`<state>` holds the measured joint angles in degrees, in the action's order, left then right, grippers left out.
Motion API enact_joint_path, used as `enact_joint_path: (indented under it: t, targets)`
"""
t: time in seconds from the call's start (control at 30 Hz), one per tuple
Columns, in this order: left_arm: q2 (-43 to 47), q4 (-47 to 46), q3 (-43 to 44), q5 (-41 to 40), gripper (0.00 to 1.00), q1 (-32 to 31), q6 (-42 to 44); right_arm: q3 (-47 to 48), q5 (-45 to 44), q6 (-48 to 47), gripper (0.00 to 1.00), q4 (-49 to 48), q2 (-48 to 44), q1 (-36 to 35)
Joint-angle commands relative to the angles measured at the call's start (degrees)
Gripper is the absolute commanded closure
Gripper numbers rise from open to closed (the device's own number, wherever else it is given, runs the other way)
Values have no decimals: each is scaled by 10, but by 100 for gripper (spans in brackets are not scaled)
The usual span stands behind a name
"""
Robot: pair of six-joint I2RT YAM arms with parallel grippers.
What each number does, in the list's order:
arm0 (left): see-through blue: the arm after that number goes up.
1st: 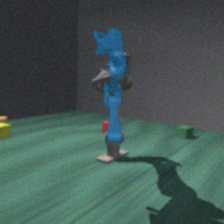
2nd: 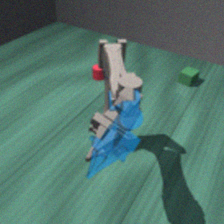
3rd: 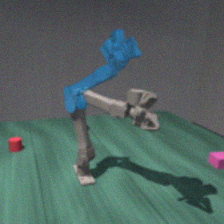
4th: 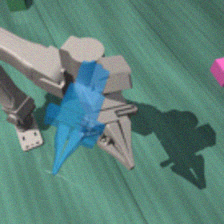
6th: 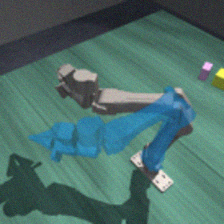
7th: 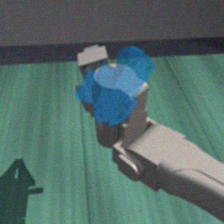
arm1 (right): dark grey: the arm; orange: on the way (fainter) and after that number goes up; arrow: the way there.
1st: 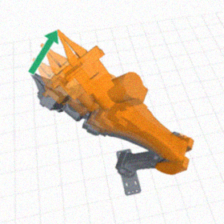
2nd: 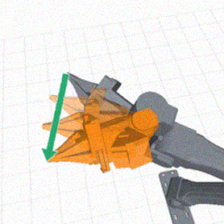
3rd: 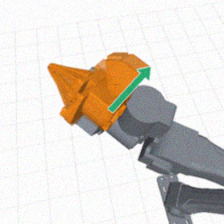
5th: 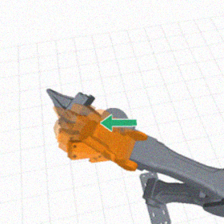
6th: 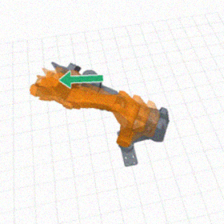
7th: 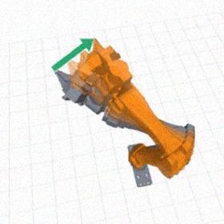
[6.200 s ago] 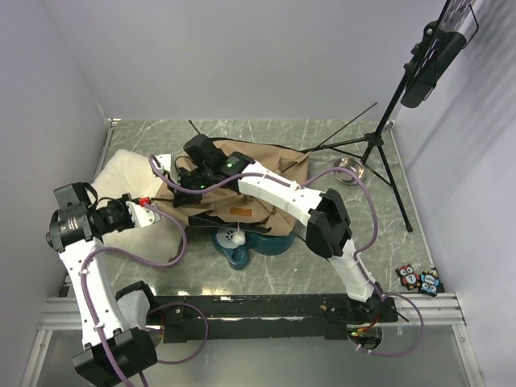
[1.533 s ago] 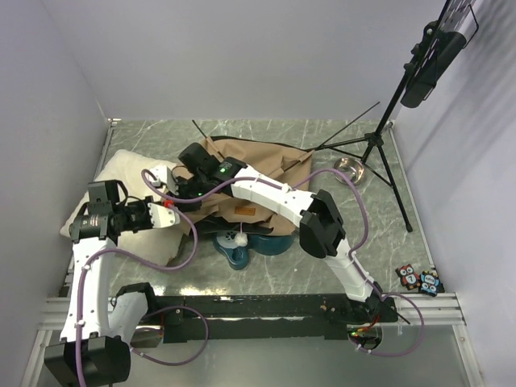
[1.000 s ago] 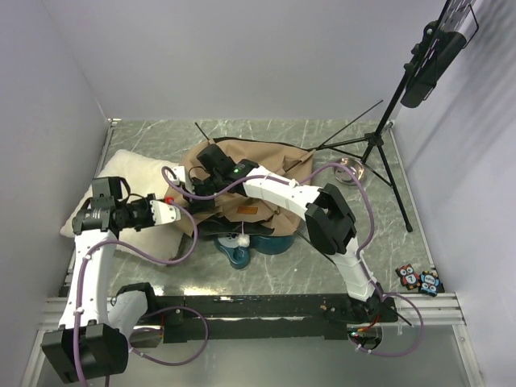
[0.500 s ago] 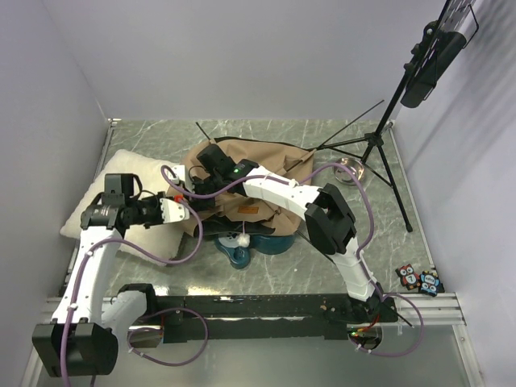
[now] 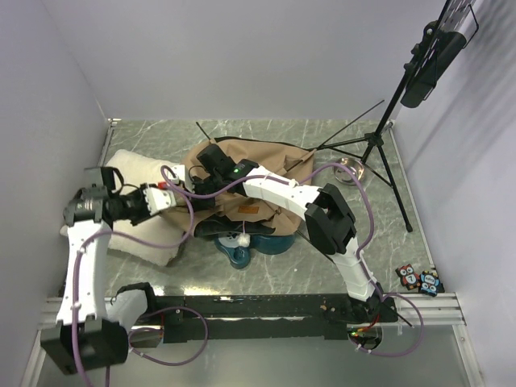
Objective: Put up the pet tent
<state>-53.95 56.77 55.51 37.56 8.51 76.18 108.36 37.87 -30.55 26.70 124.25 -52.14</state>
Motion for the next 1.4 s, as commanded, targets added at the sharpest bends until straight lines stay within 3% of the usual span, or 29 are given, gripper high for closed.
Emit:
enact_joint_path:
  t: [0.0,0.33,0.6,0.87,1.03,1.17,1.37]
  targets:
    - [-59,74,58,39,63,33,49,-1,-24,22,100,20,2,10]
    - [-69,74,53,83,64,34,58,-1,-23,25,100,18,2,10]
    - [-87,53,43,70,67,25,48,1,-19,30,100,15,2,10]
    - [-86,29,27,66,85,21,44,9,-17,32,100,17,3,6]
    - [-82,12,17,56,88,12,34,6,-17,33,100,16,1,6]
    - [-74,-7,6,45,76,7,20,5,-15,34,100,15,2,5]
    - [-70,-18,-3,34,78,6,23,5,-16,33,100,16,1,6]
